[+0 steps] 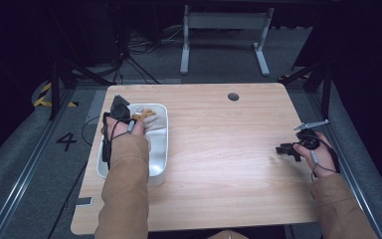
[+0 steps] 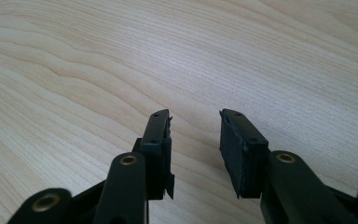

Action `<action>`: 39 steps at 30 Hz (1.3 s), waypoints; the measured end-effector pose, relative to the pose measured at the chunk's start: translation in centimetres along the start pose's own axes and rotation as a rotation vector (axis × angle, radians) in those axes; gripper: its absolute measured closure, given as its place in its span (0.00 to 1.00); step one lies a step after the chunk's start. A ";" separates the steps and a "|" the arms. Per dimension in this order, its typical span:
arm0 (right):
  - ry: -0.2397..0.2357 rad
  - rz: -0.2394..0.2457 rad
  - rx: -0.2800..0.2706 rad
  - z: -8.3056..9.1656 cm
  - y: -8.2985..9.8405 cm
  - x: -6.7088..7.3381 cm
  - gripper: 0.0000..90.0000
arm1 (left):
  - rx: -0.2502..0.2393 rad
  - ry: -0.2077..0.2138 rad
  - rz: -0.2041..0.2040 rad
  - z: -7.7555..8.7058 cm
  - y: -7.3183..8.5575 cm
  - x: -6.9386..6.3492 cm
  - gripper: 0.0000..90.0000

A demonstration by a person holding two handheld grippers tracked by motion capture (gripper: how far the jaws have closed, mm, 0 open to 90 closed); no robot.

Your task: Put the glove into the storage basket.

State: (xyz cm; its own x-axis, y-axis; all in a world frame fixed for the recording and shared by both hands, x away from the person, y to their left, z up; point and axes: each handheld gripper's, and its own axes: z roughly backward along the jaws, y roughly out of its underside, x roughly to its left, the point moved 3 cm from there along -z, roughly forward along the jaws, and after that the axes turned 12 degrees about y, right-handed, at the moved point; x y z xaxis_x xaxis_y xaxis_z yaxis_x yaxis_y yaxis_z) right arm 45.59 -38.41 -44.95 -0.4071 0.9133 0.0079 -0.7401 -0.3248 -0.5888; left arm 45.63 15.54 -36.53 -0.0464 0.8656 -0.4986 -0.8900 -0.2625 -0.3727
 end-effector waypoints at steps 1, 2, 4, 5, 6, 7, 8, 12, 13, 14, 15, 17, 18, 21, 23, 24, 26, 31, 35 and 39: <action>0.000 0.000 0.000 0.0 0.0 0.0 0.71 | 0.000 0.000 0.000 0.0 0.0 0.0 0.77; 0.000 0.001 -0.001 0.0 0.0 -0.1 0.71 | -0.004 -0.004 0.007 -0.2 0.4 0.5 0.77; 0.001 -0.001 0.000 0.0 0.0 0.0 0.71 | -0.005 -0.011 0.013 -0.5 0.7 1.0 0.77; 0.003 0.003 0.004 -0.1 0.0 0.0 0.71 | -0.006 -0.007 0.015 -0.6 0.9 1.2 0.77; 0.004 0.004 0.005 -0.1 0.0 0.1 0.71 | -0.012 -0.004 0.026 -0.8 1.0 1.4 0.77; 0.002 0.008 0.006 -0.1 0.0 0.1 0.71 | -0.007 -0.007 0.029 -0.9 1.1 1.7 0.77; 0.000 0.006 0.005 -0.1 0.0 0.2 0.71 | -0.007 -0.008 0.035 -1.1 1.1 1.9 0.77; 0.002 0.007 0.007 -0.2 0.0 0.3 0.71 | -0.009 0.003 0.060 -1.4 1.1 2.6 0.76; 0.003 0.007 0.009 -0.2 0.0 0.2 0.71 | -0.014 0.004 0.066 -1.4 1.1 2.7 0.76; 0.002 0.004 0.008 -0.3 0.0 0.2 0.71 | -0.012 0.001 0.068 -1.4 1.0 2.8 0.76; 0.001 0.005 0.010 -0.3 0.1 0.2 0.71 | -0.019 0.001 0.077 -1.5 1.0 2.8 0.76; 0.001 0.004 0.010 -0.3 0.1 0.1 0.71 | -0.019 -0.001 0.073 -1.8 1.0 3.0 0.76; 0.000 0.003 0.008 -0.3 0.1 0.1 0.71 | -0.016 -0.003 0.077 -2.1 1.1 3.0 0.76; 0.000 0.003 0.006 -0.3 0.1 0.1 0.71 | -0.006 0.004 0.079 -2.9 1.3 3.0 0.76; 0.002 0.004 0.008 -0.3 0.1 0.2 0.71 | -0.009 0.009 0.076 -3.5 1.4 3.2 0.76; 0.001 0.003 0.010 -0.3 0.1 0.2 0.71 | -0.014 0.006 0.085 -3.8 1.5 3.3 0.76; 0.002 0.004 0.008 -0.3 0.1 0.2 0.71 | -0.003 0.004 0.104 -4.3 1.7 3.7 0.76; 0.004 0.001 0.013 -0.5 0.2 0.1 0.70 | 0.018 -0.006 0.117 -4.9 2.1 4.1 0.75; 0.005 0.000 0.011 -0.5 0.2 0.1 0.70 | 0.023 -0.035 0.118 -5.3 2.0 4.5 0.75; 0.003 -0.004 0.009 -0.4 0.2 0.0 0.70 | 0.046 -0.071 0.108 -5.6 2.1 4.7 0.73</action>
State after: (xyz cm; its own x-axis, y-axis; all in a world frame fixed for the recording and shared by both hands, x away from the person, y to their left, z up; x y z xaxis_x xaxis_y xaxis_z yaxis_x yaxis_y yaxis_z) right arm 45.67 -38.32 -45.42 -0.4027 0.9153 0.0075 -0.7463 -0.3236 -0.5817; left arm 46.11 16.65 -44.05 -0.1739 0.8616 -0.4768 -0.8978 -0.3377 -0.2826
